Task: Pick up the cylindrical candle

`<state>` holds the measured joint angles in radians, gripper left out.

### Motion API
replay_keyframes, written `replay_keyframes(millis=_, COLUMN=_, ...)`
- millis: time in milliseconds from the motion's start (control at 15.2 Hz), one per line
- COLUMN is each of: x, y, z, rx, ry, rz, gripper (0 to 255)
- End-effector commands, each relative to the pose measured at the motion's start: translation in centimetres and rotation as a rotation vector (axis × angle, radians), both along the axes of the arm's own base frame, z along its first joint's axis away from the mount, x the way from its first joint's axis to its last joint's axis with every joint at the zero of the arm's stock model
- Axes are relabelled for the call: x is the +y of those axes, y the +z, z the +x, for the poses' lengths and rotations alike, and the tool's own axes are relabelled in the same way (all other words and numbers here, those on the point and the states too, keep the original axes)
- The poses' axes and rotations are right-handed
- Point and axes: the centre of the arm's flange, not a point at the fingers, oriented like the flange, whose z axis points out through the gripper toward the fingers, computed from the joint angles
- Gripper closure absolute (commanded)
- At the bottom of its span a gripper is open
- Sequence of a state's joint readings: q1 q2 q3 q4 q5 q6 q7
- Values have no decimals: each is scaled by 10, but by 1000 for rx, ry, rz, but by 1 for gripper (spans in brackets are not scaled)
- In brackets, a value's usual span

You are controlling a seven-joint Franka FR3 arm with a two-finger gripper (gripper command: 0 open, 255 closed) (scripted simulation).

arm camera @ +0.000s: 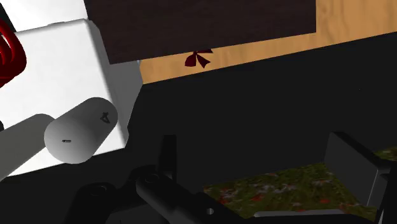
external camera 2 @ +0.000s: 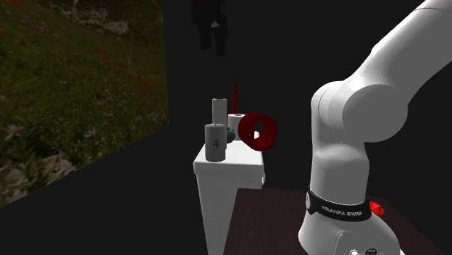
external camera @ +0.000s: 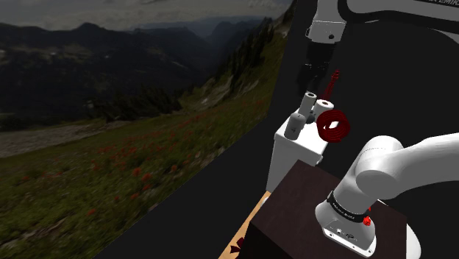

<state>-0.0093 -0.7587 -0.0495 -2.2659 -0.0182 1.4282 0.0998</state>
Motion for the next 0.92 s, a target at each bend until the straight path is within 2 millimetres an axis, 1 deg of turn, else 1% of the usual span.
replay_keyframes(millis=0, x=0, y=0, z=0, rx=0, ry=0, rz=0, gripper=0)
replay_keyframes(millis=264, x=-41, y=-33, z=-17, rx=-44, ry=109, rz=17, gripper=0)
replay_keyframes(millis=462, x=-73, y=-59, z=-26, rx=-77, ry=190, rz=30, gripper=0)
replay_keyframes(millis=858, x=-136, y=-112, z=-33, rx=-143, ry=353, rz=55, gripper=0)
